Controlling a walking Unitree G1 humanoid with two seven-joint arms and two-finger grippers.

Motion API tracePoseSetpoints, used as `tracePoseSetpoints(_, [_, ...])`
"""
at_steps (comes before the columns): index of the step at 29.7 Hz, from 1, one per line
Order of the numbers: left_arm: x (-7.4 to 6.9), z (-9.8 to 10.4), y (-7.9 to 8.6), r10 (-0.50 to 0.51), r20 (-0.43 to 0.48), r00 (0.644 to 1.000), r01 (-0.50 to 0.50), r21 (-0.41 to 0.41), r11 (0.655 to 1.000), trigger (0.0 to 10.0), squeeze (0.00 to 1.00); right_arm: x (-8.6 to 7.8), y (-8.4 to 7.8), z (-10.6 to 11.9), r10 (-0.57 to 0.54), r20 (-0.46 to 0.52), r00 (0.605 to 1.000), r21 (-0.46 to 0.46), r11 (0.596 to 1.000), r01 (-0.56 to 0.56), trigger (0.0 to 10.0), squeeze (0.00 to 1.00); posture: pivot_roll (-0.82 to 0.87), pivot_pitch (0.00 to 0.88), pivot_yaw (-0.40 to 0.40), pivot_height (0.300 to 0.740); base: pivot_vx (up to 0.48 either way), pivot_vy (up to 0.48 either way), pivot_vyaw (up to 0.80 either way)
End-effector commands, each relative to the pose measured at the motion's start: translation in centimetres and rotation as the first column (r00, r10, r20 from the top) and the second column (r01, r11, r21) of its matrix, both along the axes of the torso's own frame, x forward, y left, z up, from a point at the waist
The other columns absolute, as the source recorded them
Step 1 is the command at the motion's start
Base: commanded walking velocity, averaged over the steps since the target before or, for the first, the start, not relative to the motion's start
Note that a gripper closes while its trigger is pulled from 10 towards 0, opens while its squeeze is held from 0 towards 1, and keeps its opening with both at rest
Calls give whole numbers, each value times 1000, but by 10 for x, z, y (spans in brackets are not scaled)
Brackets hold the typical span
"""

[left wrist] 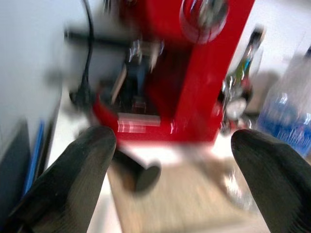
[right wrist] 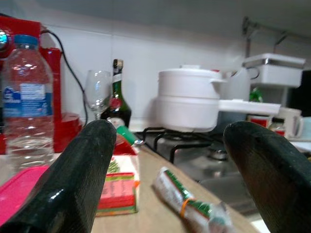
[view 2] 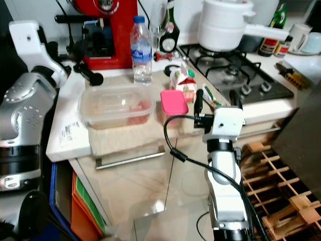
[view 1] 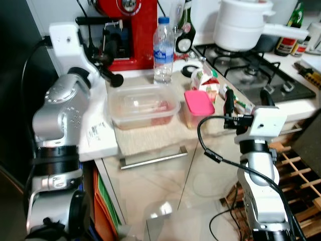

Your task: Restocking fridge

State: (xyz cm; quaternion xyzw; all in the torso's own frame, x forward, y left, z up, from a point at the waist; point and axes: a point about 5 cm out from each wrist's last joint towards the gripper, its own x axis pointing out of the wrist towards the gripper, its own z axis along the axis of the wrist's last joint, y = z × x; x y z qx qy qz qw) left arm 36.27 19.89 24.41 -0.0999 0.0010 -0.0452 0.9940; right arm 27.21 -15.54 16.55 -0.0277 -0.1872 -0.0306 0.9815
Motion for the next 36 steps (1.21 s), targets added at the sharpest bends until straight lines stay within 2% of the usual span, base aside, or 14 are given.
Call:
tracePoseSetpoints(1, [2,-4,-1,-65,-92,994,60,-53,997,10000,0,7,-1,-4,36,-45,998,39,999,-34,10000,0,100,6,12,740,0,0,0])
tracePoseSetpoints(3, [1,-7,-1,-89,-125,988,79,-85,993,10000,0,9,-3,-8,41,-66,997,50,998,-38,10000,0,106,9,10,740,0,0,0])
tracePoseSetpoints(4, [-1,-12,0,-116,-171,978,96,-124,988,10000,0,10,-6,-11,36,-83,996,58,998,-32,10000,0,106,9,10,740,0,0,0])
tracePoseSetpoints(11, [-4,-20,-2,-180,-247,952,124,-225,966,10000,0,13,-11,-15,43,-110,993,71,997,-35,10000,0,112,12,3,740,0,0,0])
tracePoseSetpoints(19, [-5,-33,4,-164,-315,935,94,-225,970,10000,0,13,-8,-21,64,-134,989,72,996,-54,10000,0,108,5,2,740,0,0,0])
tracePoseSetpoints(26, [-4,-45,-3,-184,-353,918,109,-221,969,10000,0,15,-7,-21,75,-136,988,62,996,-67,10000,0,103,0,-1,740,0,0,0])
tracePoseSetpoints(34, [-4,-49,-5,-199,-371,907,130,-202,971,10000,0,15,-6,-22,78,-139,987,59,996,-70,10000,0,100,0,2,740,0,0,0])
tracePoseSetpoints(35, [-4,-49,-4,-202,-374,905,136,-194,972,2627,0,15,-5,-22,79,-141,987,59,996,-71,10000,0,100,0,3,740,0,0,0])
tracePoseSetpoints(36, [-4,-49,-4,-202,-374,905,136,-194,972,2627,0,15,-5,-22,79,-141,987,59,996,-71,10000,0,100,0,3,740,0,0,0])
